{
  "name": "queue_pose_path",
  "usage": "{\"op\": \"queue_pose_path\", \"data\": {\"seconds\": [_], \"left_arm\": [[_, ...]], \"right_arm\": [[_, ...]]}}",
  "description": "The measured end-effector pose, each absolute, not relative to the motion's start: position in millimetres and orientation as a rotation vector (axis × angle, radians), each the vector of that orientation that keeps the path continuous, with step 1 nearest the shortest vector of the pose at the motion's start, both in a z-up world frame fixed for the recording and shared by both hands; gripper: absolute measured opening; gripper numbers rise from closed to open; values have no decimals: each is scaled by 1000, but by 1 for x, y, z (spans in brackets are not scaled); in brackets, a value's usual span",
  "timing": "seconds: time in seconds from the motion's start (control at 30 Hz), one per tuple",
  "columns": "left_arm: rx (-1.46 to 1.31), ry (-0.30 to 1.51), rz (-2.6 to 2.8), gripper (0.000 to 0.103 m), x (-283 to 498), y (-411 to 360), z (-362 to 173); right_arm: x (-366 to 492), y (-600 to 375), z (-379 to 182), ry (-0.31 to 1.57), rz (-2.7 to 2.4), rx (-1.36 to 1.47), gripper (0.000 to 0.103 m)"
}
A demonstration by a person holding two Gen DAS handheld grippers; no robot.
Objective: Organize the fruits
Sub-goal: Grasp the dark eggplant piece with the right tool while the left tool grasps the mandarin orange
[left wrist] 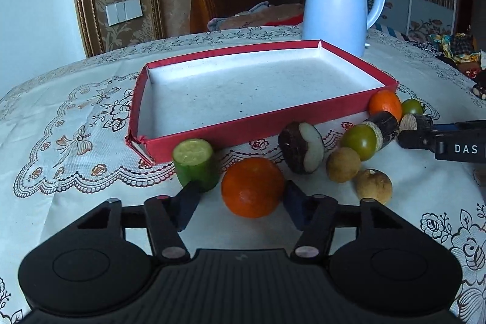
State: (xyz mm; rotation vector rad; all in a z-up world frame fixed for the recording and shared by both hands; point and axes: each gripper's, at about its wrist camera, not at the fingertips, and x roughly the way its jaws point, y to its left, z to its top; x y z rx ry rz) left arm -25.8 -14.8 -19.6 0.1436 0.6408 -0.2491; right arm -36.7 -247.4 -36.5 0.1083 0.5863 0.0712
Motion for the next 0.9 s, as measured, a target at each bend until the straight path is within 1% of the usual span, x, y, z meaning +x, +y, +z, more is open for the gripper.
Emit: {"op": "queue_pose_path", "data": {"seconds": [0.07,0.1,0.2,0.47,0.53,0.77,0.9], "left_arm": [[141,640,-258,52,-26,-16,-19],[133,643,-262,47,-25,-16,-19],[107,650,-240,43,-26,-20,-19],[48,659,-156,42,-27,-27,-17],[37,661,-147,42,-26,-27,-17],[57,653,-126,41,-28,-32,-18],[79,646,-122,41,-28,-34,-19]], "right_arm": [[-37,-247,-37,586,71,107,37],[-37,-247,-37,586,71,107,37],[-37,-246,-37,587,66,92,37],[-41,-237,-34,565,34,39,35],[-45,-235,-32,551,30,31,33],[-53,-220,-28,522,46,-12,31],[-53,-228,-28,526,53,32,31]]}}
